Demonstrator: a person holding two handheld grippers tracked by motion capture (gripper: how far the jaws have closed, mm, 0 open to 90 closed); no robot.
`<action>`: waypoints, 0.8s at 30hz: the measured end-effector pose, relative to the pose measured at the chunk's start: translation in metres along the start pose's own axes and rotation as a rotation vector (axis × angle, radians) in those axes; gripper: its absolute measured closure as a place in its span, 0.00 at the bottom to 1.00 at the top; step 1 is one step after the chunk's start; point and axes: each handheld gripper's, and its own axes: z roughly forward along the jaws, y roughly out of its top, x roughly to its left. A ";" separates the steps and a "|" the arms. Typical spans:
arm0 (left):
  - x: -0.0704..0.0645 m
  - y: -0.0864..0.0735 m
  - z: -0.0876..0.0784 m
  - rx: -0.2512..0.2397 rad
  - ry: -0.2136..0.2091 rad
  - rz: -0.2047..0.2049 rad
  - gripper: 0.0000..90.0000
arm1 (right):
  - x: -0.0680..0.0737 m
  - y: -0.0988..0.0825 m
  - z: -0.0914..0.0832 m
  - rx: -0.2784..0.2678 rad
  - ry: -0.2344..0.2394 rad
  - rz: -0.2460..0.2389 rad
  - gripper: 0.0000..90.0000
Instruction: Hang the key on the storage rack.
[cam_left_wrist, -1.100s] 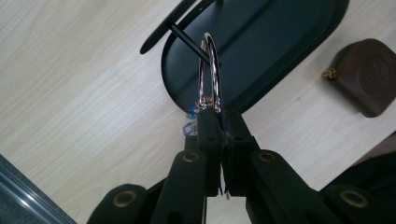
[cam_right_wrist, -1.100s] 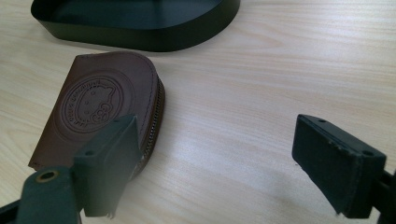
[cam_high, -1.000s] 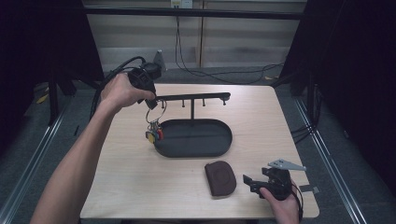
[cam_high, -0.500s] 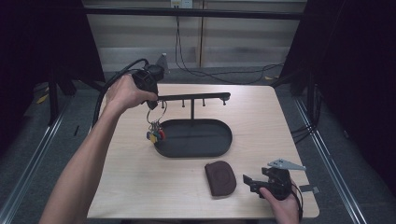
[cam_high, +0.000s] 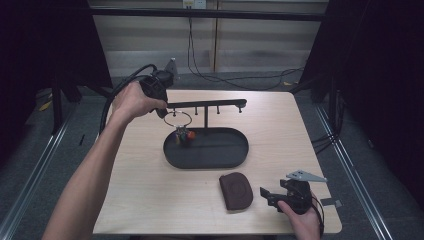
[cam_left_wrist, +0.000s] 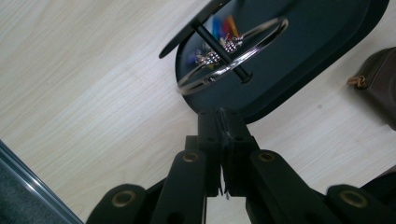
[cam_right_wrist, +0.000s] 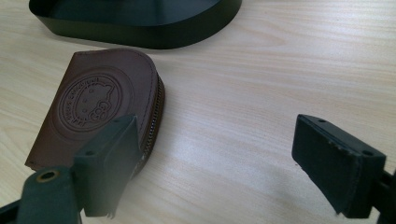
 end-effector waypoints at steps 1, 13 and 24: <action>0.000 0.000 0.000 0.000 -0.003 0.002 0.97 | 0.000 0.000 0.000 -0.001 0.000 0.000 0.16; 0.000 -0.018 0.000 -0.039 -0.089 -0.009 0.84 | 0.001 0.002 0.003 0.004 0.005 -0.007 0.16; 0.011 -0.047 -0.002 -0.193 -0.229 -0.070 0.62 | 0.000 0.002 0.002 0.003 0.003 -0.004 0.17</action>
